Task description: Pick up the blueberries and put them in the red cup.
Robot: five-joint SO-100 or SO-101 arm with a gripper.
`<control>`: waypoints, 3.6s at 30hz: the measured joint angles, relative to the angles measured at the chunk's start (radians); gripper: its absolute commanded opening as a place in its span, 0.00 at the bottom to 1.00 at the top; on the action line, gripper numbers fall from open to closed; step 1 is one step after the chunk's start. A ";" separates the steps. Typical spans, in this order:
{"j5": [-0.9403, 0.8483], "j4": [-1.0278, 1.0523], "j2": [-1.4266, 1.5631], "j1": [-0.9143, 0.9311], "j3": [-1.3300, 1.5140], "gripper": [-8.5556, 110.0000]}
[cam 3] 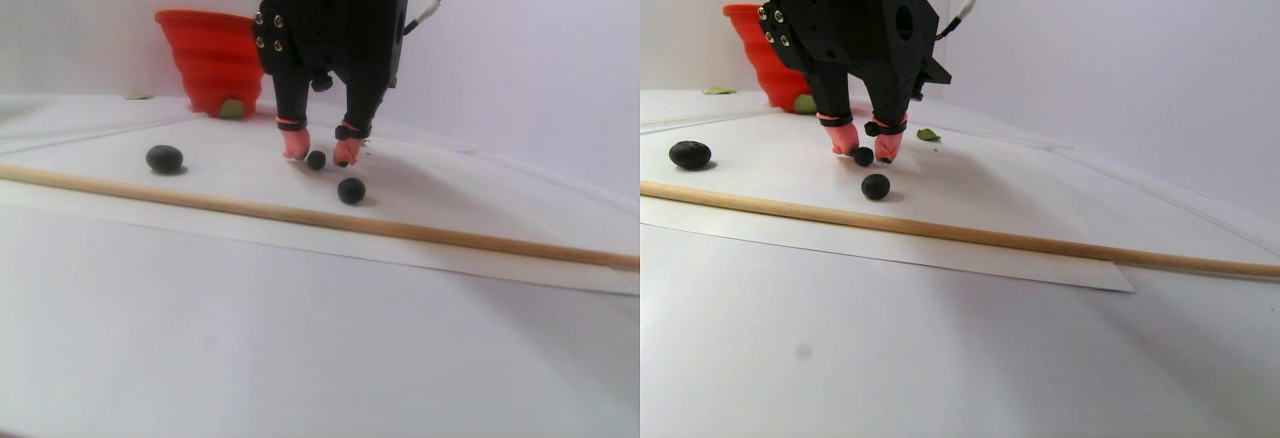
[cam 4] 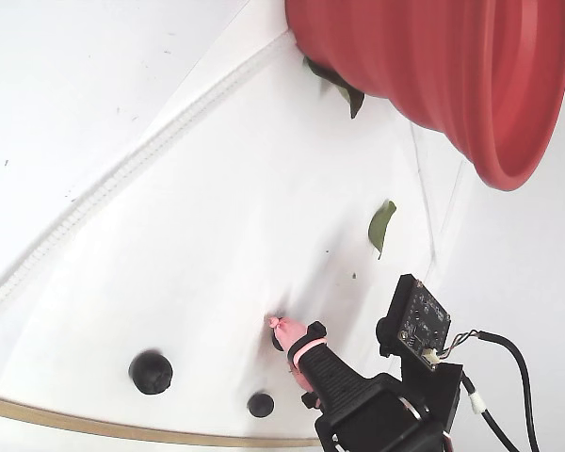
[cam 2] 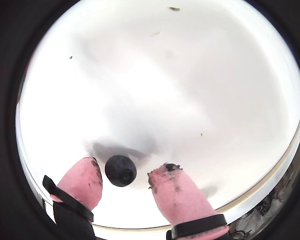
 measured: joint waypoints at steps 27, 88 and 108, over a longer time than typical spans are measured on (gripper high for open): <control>-0.005 -0.057 -0.040 -0.009 0.018 0.21; -0.120 0.117 0.112 -0.009 0.009 0.15; -0.181 0.328 0.365 -0.095 -0.020 0.16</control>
